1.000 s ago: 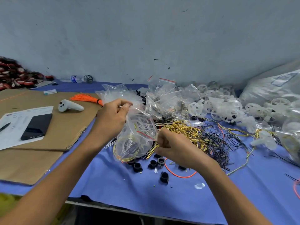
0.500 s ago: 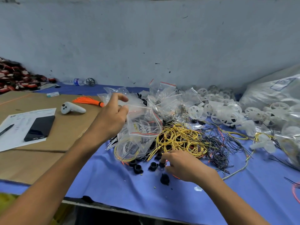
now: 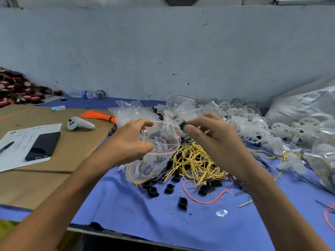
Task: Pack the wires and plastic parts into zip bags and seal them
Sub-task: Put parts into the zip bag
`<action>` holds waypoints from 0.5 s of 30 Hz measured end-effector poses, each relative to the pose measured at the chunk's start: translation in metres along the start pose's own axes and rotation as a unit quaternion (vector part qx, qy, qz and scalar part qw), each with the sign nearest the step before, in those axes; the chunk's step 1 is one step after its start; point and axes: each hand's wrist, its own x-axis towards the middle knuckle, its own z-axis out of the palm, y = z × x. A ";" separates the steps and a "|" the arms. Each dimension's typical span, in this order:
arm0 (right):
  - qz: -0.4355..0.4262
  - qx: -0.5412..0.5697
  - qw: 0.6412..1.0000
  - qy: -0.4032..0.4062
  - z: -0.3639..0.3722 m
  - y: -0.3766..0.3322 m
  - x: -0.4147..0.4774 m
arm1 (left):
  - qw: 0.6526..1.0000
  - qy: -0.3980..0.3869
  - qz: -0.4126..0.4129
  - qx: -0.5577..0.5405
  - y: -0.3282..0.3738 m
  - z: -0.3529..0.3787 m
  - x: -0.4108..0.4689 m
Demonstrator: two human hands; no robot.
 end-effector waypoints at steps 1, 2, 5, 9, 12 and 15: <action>-0.006 -0.007 1.000 -0.001 0.005 -0.007 0.006 | 1.000 -0.012 -0.003 -0.014 0.002 -0.001 0.001; -0.007 -0.038 0.999 -0.015 0.013 -0.013 0.013 | 1.000 -0.019 -0.003 -0.023 0.003 -0.002 0.001; -0.009 -0.211 0.975 -0.065 0.037 -0.016 0.029 | 0.999 -0.016 -0.001 -0.043 0.006 -0.004 0.004; -0.010 -0.188 0.982 -0.015 0.038 0.002 0.035 | 0.995 -0.004 -0.020 -0.098 -0.001 -0.004 0.009; 0.029 -0.153 0.987 0.032 0.011 0.038 0.034 | 0.983 0.007 -0.038 -0.179 -0.005 -0.002 0.016; 0.127 -0.193 0.973 0.002 -0.029 0.100 0.030 | 0.969 0.044 -0.042 -0.239 -0.010 -0.003 0.027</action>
